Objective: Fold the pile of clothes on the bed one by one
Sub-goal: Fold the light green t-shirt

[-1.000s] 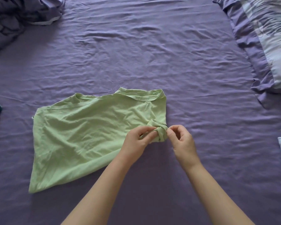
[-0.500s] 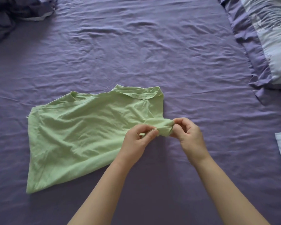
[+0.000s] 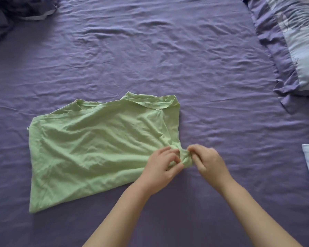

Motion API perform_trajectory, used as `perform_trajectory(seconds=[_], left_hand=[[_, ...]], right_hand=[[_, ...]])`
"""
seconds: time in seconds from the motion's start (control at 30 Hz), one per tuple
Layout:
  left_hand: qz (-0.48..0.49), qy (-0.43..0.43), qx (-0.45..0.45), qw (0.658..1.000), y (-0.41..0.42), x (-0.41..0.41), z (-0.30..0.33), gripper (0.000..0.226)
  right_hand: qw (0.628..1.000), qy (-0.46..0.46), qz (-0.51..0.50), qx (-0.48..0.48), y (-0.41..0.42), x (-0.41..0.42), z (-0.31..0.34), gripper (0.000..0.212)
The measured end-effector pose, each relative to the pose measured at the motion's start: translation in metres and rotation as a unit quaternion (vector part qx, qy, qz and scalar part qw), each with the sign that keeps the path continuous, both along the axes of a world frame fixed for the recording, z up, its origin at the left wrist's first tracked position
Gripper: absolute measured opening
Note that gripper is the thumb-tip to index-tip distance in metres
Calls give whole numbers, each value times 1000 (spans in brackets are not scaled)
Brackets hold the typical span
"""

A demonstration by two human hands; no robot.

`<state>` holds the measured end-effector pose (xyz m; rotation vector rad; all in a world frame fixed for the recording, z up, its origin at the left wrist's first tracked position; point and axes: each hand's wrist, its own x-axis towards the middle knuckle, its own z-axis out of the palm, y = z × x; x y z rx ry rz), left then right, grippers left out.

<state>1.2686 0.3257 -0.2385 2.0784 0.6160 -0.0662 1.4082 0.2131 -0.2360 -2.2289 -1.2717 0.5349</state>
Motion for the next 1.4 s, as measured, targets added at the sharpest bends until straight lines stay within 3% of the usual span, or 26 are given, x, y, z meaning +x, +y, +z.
perform_trajectory(seconds=[0.1, 0.17, 0.4, 0.6, 0.77, 0.87, 0.97, 1.07, 1.2, 1.27, 1.4], left_hand=[[-114, 125, 29, 985, -25, 1, -18, 28], [-146, 124, 56, 980, -37, 1, -28, 31], [-34, 16, 144, 989, -48, 5, -32, 30], [-65, 179, 194, 962, -50, 24, -36, 68], [-21, 106, 253, 961, -46, 27, -39, 37], [30, 21, 188, 982, -41, 13, -35, 24], [123, -14, 34, 992, -30, -1, -22, 18], [212, -41, -44, 975, -17, -12, -12, 30], [309, -67, -123, 941, 14, -40, 11, 27], [330, -67, -196, 921, 34, -67, 20, 26], [362, -71, -242, 897, 71, -130, 37, 19]], right_hand=[[991, 89, -75, -60, -18, 2, -17, 23], [990, 89, -97, -55, -12, 9, -22, 25], [985, 134, -100, -46, 72, 45, -33, 35], [961, 224, -155, -46, 150, 62, -45, 60], [956, 200, -192, -94, 181, 66, -53, 50], [945, 249, -179, -117, 188, 69, -49, 31], [940, 265, -183, -111, 193, 71, -42, 22], [929, 289, -216, -82, 201, 72, -32, 18], [918, 318, -235, -40, 222, 59, -4, 13], [905, 366, -215, -23, 237, 44, 16, 18], [880, 450, -138, -57, 268, -1, 50, 10]])
